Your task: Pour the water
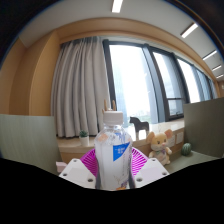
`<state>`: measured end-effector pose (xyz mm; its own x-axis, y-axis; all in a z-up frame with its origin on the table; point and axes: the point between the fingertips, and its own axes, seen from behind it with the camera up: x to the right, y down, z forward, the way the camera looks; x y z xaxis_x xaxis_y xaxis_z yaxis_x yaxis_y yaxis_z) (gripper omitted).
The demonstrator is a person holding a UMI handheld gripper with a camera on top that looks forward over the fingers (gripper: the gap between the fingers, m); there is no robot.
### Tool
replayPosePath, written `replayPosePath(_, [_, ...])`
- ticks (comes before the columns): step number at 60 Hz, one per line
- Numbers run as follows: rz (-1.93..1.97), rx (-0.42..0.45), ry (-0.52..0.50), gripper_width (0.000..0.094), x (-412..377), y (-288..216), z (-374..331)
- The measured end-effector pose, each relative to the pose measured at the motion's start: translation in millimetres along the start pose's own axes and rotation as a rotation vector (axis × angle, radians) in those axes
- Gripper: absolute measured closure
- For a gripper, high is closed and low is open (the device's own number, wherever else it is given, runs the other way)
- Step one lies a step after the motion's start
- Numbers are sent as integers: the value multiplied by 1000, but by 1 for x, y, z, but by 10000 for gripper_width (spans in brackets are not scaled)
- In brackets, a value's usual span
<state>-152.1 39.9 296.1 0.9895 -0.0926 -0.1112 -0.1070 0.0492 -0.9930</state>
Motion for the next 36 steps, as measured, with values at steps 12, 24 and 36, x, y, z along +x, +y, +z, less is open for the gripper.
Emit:
replayPosePath(12, [-170, -66, 162, 556, 84, 37, 7])
replayPosePath(24, [-163, -176, 259, 557, 151, 111, 8])
replayPosePath(36, [-133, -215, 275, 557, 171, 162, 12])
